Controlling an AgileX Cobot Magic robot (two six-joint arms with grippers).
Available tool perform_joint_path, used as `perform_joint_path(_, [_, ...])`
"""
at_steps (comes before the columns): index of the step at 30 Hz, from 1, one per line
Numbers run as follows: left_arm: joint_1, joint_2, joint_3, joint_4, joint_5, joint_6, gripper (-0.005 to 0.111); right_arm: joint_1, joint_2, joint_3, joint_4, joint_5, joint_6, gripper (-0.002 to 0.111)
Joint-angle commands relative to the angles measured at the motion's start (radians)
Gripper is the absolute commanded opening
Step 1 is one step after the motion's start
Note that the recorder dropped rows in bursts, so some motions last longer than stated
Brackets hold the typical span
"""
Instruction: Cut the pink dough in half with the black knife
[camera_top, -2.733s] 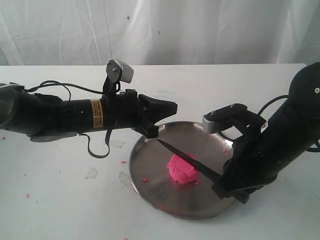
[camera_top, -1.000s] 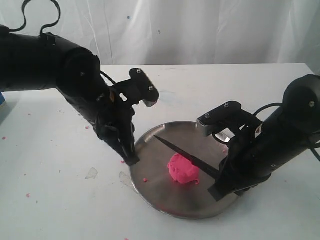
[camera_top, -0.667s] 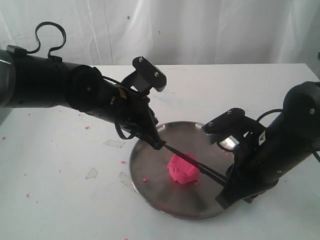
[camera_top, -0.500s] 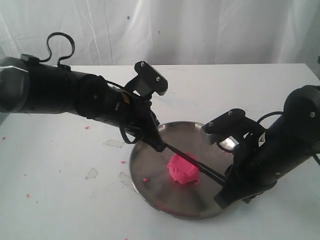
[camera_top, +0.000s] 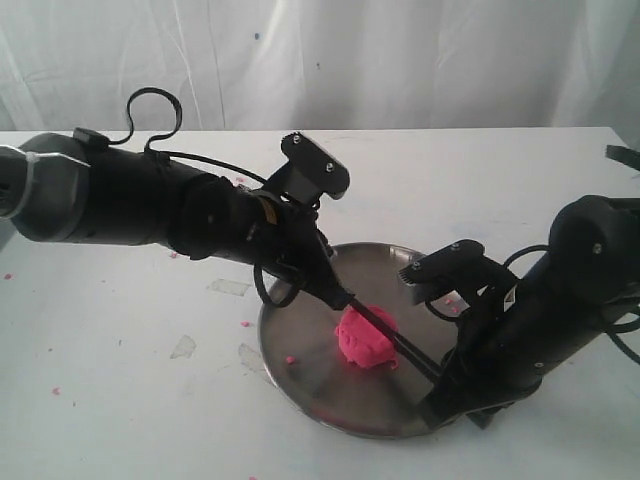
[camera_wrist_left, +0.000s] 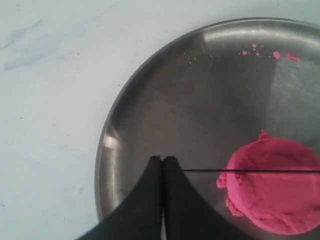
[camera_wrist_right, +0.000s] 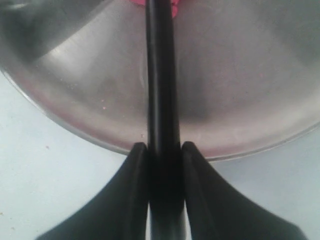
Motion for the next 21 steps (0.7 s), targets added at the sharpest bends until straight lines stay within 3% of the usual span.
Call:
perform_joint_path(1, [-0.005, 0.044, 0.004, 0.038, -0.045, -0.008, 0.0, 0.002, 0.005, 0.005, 0.006, 0.0, 0.006, 0.0])
perform_joint_path(9, [-0.005, 0.118, -0.011, 0.07, -0.154, 0.043, 0.0, 0.002, 0.005, 0.005, 0.018, 0.003, 0.006, 0.0])
perform_joint_path(21, [-0.005, 0.062, -0.011, 0.094, -0.137, 0.041, 0.0, 0.002, -0.037, -0.01, 0.018, 0.04, 0.014, 0.0])
